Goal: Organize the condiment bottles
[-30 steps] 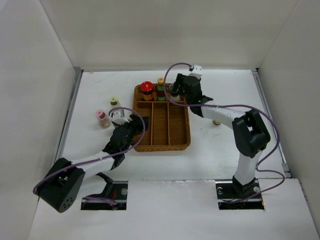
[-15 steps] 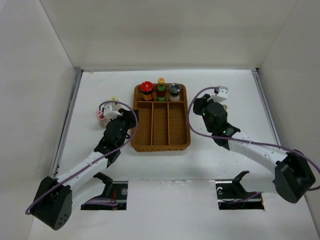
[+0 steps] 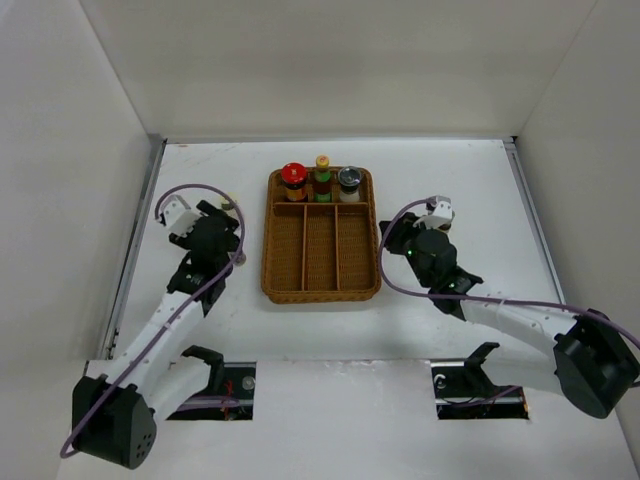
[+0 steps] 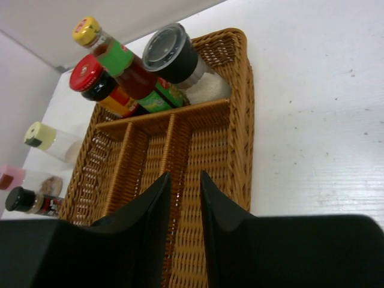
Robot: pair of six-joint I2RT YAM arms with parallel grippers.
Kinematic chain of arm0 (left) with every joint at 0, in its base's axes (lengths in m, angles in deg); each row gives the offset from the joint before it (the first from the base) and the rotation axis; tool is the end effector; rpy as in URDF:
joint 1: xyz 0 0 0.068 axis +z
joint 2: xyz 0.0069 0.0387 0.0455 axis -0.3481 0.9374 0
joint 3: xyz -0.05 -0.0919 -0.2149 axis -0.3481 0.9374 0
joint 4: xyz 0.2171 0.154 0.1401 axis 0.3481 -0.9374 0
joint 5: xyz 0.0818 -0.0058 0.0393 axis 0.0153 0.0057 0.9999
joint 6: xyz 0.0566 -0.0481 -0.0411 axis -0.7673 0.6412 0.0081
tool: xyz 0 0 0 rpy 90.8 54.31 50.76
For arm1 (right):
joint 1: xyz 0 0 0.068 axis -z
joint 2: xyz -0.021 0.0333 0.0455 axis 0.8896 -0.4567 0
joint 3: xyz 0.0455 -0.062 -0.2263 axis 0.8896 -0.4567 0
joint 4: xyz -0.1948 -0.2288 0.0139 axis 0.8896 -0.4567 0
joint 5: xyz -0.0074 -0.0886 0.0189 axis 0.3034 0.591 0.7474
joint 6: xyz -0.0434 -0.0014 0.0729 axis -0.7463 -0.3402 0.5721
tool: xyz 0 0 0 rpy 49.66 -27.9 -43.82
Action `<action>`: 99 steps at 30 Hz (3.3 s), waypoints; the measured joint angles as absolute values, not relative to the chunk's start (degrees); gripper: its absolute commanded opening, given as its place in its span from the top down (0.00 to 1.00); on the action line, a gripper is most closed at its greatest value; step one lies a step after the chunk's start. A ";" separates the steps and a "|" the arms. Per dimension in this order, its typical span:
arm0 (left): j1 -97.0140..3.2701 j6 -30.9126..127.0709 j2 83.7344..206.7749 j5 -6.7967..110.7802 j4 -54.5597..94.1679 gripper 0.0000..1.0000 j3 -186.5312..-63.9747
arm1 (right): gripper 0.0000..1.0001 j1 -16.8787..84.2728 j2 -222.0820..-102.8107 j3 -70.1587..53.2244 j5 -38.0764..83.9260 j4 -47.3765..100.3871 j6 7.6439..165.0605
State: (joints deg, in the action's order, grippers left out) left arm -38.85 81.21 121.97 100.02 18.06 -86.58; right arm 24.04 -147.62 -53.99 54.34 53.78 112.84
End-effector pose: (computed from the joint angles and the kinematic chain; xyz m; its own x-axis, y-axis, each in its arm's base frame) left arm 0.2948 -0.0482 0.2183 0.0227 -0.5777 -0.8159 -0.4454 0.7248 -0.5256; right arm 0.2799 0.1865 0.1790 -0.2518 0.4423 -0.8608 -0.1496 0.8610 0.4862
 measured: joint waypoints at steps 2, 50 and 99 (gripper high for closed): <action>-34.68 82.85 123.89 100.31 16.12 0.37 -86.67 | 0.67 23.78 -147.62 -54.08 54.01 54.59 113.01; -20.86 85.27 147.87 87.54 23.81 0.54 -92.94 | 0.47 16.21 -153.42 -52.97 57.20 56.05 107.35; -46.68 81.78 136.09 90.45 15.24 0.70 -101.35 | 0.43 15.84 -153.72 -52.97 57.83 56.09 106.74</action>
